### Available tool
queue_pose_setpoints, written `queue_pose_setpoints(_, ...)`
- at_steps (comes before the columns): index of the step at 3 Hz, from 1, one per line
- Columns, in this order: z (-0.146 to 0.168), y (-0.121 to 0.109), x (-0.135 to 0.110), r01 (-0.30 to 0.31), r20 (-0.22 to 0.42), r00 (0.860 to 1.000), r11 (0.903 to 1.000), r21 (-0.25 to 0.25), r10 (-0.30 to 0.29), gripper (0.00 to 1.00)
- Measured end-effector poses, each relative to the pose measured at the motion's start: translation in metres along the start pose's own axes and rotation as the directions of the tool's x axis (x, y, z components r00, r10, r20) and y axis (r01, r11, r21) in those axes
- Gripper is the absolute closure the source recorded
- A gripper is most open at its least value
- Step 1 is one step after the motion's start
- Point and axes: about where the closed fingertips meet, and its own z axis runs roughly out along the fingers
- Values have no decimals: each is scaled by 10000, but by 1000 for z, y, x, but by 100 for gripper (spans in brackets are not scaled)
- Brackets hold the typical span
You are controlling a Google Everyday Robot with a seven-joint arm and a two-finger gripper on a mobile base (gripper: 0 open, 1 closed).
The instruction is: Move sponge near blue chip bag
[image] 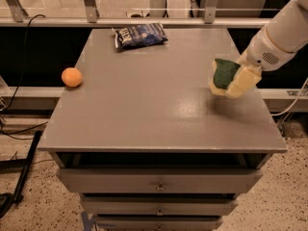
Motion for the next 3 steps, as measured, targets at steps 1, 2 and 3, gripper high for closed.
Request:
queue_pose_setpoints(1, 27, -25, -42, 37, 909, 9958, 9988, 489, -81, 100)
queue_pose_setpoints(2, 53, -54, -88, 69, 1670, 9857, 9955, 948, -228, 100)
queue_pose_setpoints(3, 76, -80, -129, 140, 2104, 9769, 9930, 1169, -385, 100)
